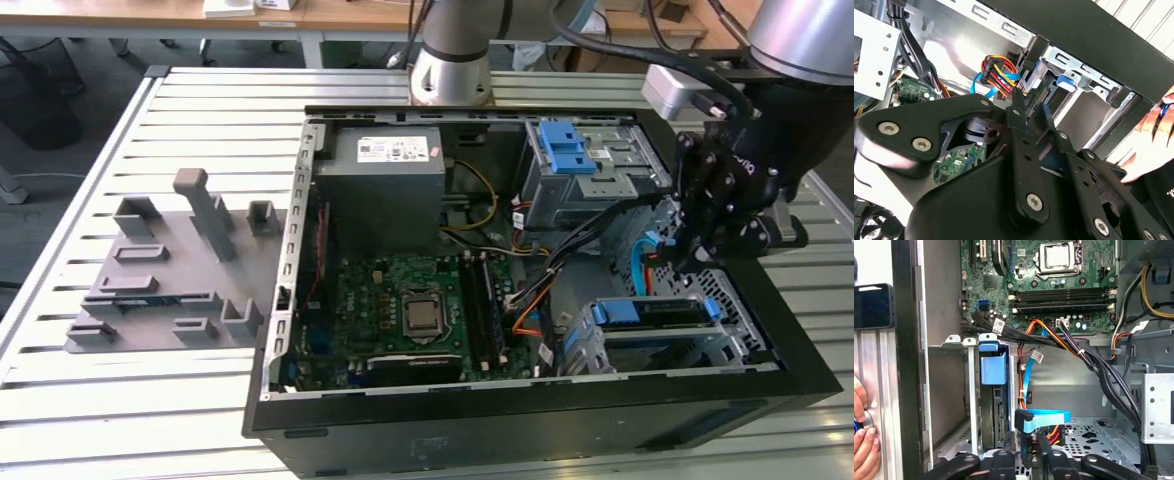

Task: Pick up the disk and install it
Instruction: 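Insert the first disk wire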

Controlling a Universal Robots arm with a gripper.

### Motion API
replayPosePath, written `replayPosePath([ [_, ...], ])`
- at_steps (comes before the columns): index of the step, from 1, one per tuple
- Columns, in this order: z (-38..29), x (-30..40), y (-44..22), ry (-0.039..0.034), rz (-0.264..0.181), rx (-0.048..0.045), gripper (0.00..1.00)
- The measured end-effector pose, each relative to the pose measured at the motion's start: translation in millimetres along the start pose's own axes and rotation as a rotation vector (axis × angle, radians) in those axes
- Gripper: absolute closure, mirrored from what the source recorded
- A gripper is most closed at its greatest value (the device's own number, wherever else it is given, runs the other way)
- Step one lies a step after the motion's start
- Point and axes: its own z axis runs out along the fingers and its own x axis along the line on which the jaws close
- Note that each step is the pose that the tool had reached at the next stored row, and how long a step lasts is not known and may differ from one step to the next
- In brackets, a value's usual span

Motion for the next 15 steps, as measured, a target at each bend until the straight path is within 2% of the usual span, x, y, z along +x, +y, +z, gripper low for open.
replayPosePath([
  [1, 0.1, -0.2, 0.0, 0.0009, 0.0, 0.0, 0.77],
  [4, 0.4, -0.6, -0.1, 0.0018, 0.002, -0.0002, 0.83],
  [5, 0.6, -0.6, -0.2, -0.0012, 0.003, -0.0009, 0.83],
  [7, 1.2, -0.7, -0.1, -0.0193, 0.008, -0.0025, 0.83],
  [8, 1.7, -0.8, -0.1, -0.0254, 0.009, -0.0035, 0.83],
  [12, 5.1, 3.2, -0.2, -0.0296, 0.009, -0.0052, 0.83],
  [15, 8.3, 10.6, -0.4, -0.0392, 0.009, -0.0058, 0.83],
])
